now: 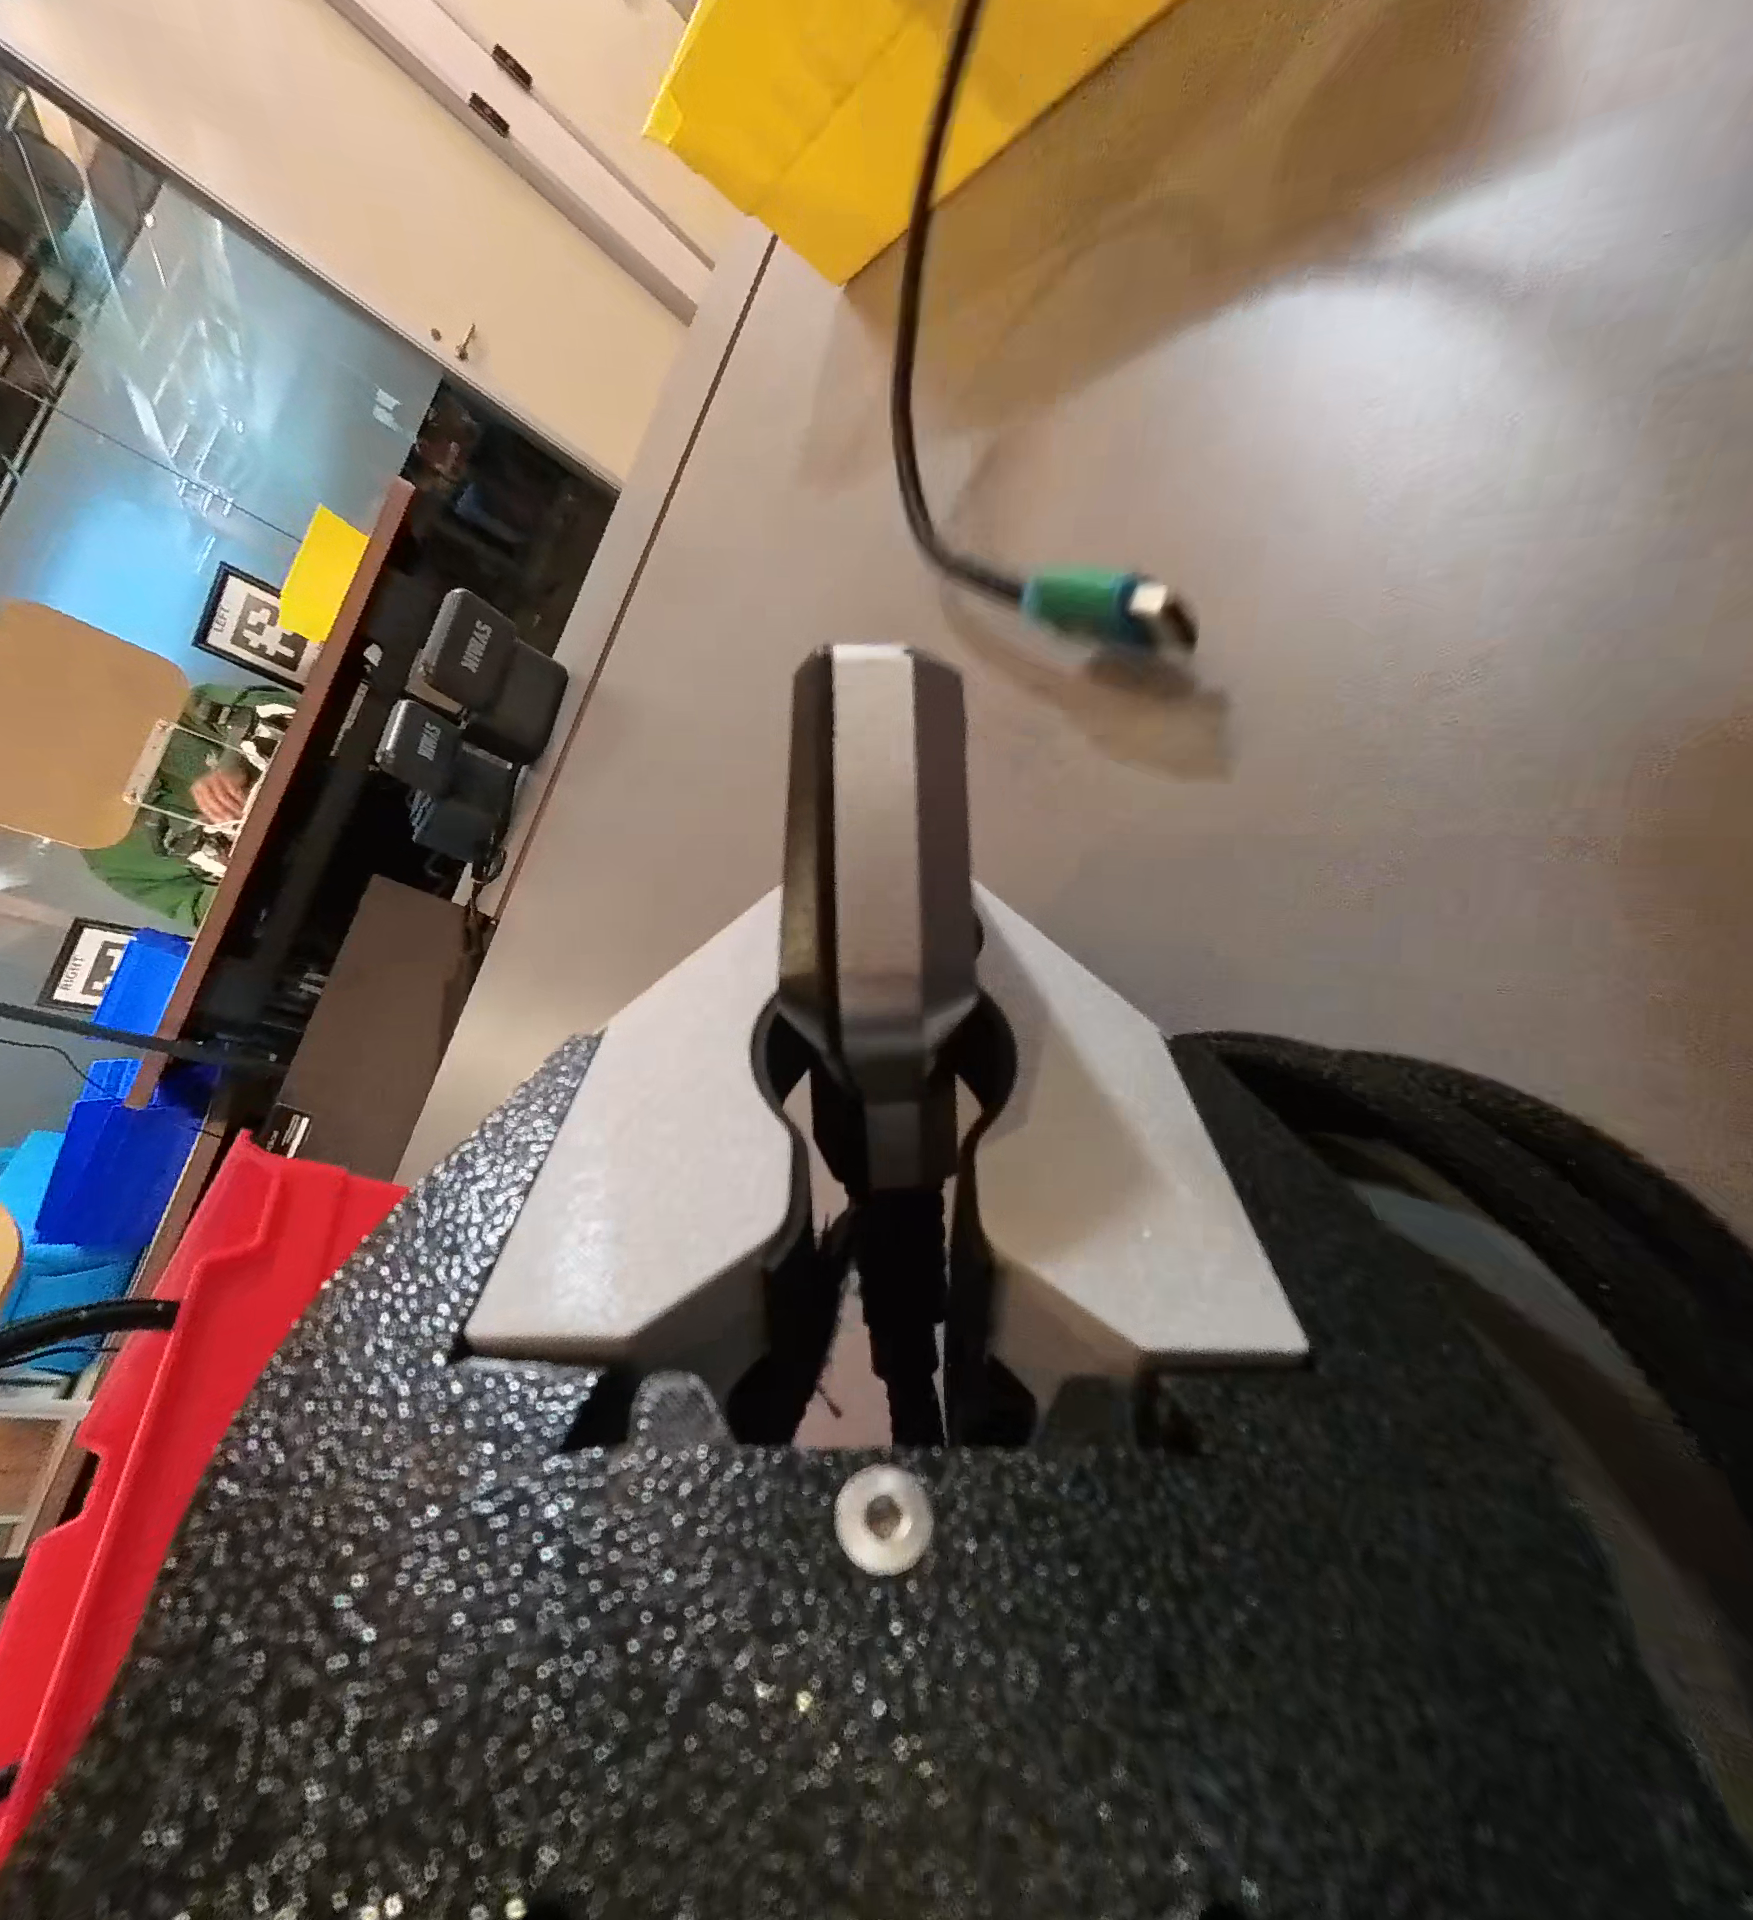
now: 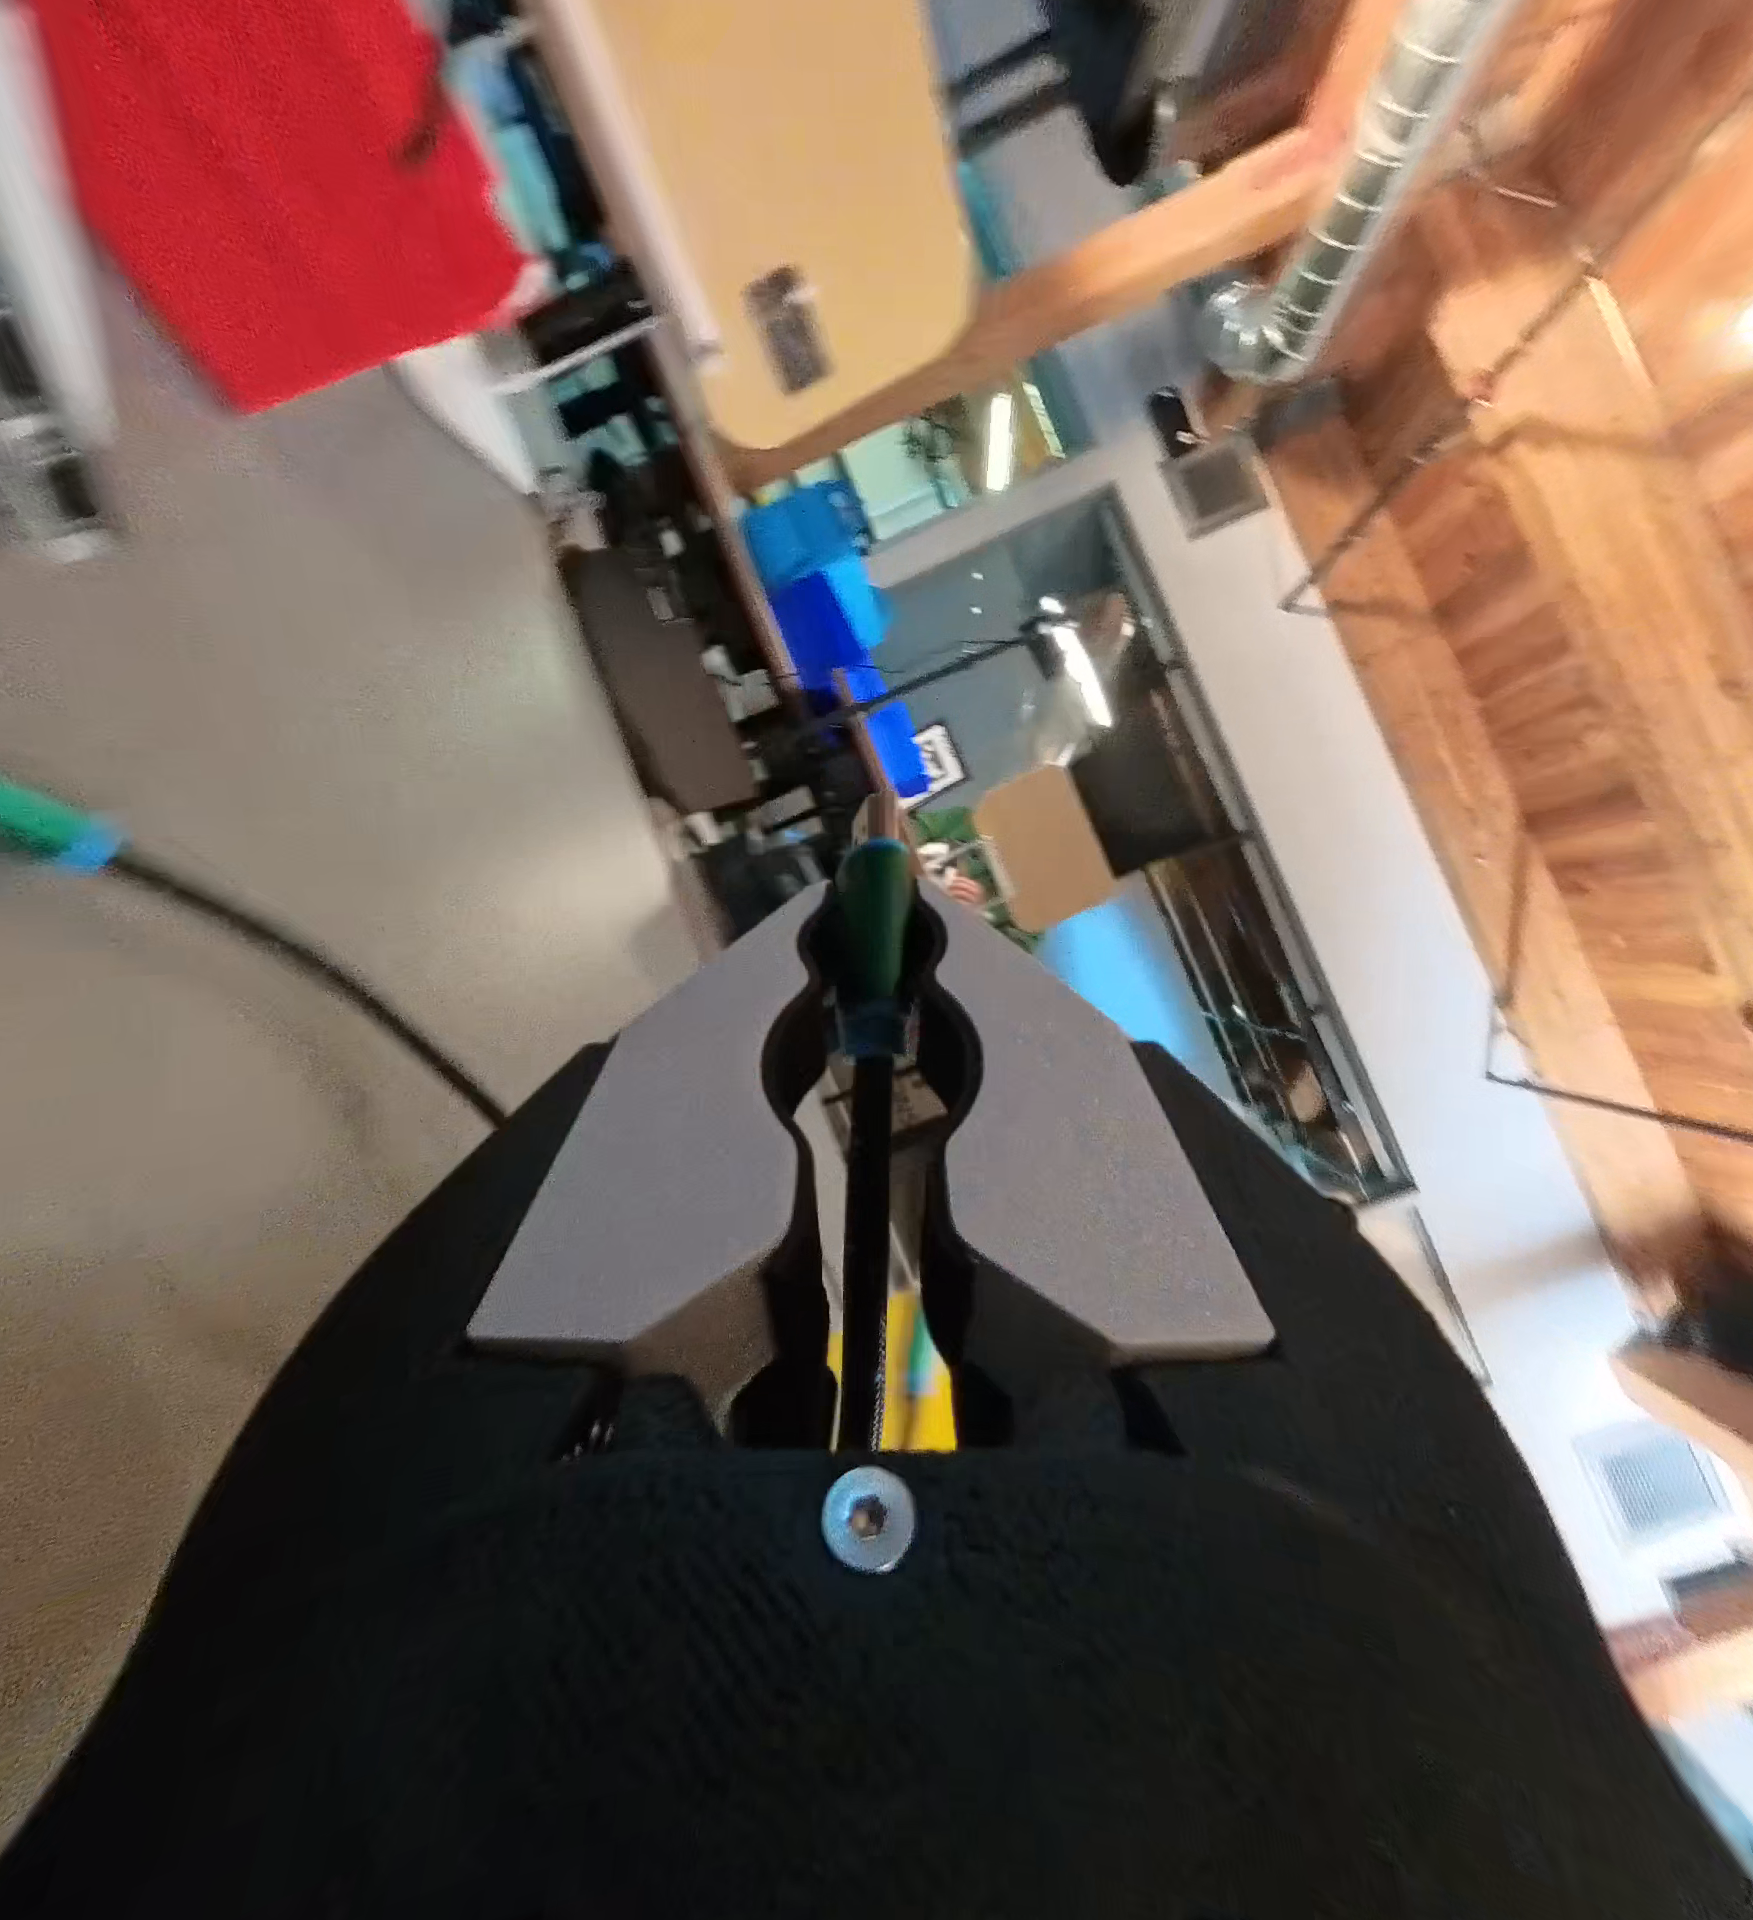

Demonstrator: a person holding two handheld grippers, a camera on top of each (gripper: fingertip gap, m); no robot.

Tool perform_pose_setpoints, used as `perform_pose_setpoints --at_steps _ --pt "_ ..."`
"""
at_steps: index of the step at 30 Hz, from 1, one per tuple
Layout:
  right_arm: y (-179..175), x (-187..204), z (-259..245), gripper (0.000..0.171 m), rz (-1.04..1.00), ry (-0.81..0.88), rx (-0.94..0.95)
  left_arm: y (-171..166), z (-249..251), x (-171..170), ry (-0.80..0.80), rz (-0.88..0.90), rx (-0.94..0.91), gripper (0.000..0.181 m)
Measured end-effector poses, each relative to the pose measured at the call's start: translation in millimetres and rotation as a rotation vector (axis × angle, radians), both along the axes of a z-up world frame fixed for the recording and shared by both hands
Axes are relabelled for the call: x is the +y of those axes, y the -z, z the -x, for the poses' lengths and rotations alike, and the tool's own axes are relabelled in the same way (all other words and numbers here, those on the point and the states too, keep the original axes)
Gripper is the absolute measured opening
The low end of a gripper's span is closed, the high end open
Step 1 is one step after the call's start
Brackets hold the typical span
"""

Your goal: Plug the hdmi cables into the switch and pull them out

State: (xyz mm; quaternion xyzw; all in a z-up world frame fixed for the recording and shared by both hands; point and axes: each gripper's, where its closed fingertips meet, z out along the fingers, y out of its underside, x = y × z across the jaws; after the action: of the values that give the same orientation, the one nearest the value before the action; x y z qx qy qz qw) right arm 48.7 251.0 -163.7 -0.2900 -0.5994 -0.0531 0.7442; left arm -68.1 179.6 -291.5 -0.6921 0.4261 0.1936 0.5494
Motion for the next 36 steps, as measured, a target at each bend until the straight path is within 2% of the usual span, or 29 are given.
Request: perform_pose_setpoints --at_steps 3,7,10,13,17,22,29,33,36 --pt "-80.0 8.3 -42.0 0.009 -0.02 0.08 0.123 0.3 0.3 -0.7 0.002 -0.005 0.01 0.02" --pt "-157.4 22.9 -96.9 0.01 -0.065 0.19 0.18 0.4 0.2 -1.4 0.005 -0.013 0.027 0.02" --pt "-184.5 42.1 -125.5 0.009 -0.011 0.254 0.16 0.5 0.4 -1.5 0.006 -0.013 0.027 0.02" --pt "-188.3 67.1 -150.6 0.009 0.047 0.336 0.131 -1.2 0.0 -2.2 0.011 -0.023 0.027 0.02" --pt "-157.2 102.0 -174.4 0.009 0.152 0.422 0.104 -2.7 -1.6 -3.2 0.024 -0.034 0.034 0.02" --pt "-76.2 141.8 -183.9 0.01 0.289 0.498 0.003 -1.5 -1.3 -2.7 0.023 -0.028 0.036 0.02" --pt "36.5 150.0 -165.5 0.009 0.447 0.498 -0.404 -0.9 -0.7 -2.9 0.022 -0.027 0.039 0.02" --pt "77.6 156.4 -168.4 0.01 0.538 0.57 -0.601 -0.7 -0.5 -2.9 0.023 -0.026 0.039 0.02" --pt "81.4 164.5 -171.5 0.05 0.568 0.627 -0.608 -0.7 -0.2 -3.0 0.023 -0.027 0.04 0.02"
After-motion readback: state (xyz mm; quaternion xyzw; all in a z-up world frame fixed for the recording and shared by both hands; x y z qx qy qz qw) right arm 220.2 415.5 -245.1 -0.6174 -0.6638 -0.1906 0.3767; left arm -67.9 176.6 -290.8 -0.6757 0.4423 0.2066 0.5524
